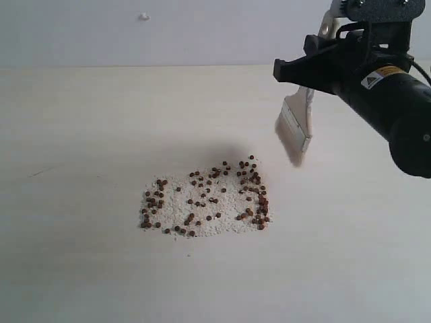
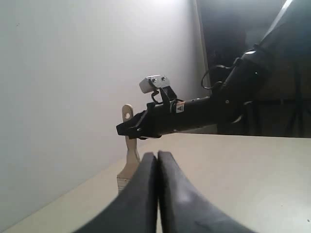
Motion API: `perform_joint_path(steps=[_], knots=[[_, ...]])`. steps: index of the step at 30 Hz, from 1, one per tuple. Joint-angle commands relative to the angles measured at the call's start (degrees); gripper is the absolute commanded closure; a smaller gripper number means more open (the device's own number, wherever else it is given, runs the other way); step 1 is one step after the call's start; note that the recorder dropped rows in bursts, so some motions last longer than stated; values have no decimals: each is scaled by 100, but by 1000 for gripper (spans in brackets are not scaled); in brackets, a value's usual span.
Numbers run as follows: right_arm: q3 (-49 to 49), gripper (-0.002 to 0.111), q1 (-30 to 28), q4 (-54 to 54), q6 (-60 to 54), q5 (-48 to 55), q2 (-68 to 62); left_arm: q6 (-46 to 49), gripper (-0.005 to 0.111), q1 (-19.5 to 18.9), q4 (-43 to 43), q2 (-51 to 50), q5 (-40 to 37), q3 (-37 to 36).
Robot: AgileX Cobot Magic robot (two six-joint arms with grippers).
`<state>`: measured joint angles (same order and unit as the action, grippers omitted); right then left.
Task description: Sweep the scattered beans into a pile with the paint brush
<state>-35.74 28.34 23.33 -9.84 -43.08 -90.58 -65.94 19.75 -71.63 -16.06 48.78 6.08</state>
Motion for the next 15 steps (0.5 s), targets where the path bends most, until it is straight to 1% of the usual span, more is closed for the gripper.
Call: perform_joint_path(steps=[1,4,7,11,15], knots=[[-65,108,-470,-1034,271,81,21,-29,107,18,34,28,-24,-22],[-20,108,-703,-1523,863,38,-111,-29,107,18,34,28,-24,-22],[105,108,-807,-2197,1365,-491,-275,-29,107,18,34,28,-24,-22],[107,108,-876,-2867,1697,-1008,-582,-29,107,18,34,28,-24,-22],[107,108,-900,-3066,1754,-1283,-872,-29,107,18,34,28,-24,-22]])
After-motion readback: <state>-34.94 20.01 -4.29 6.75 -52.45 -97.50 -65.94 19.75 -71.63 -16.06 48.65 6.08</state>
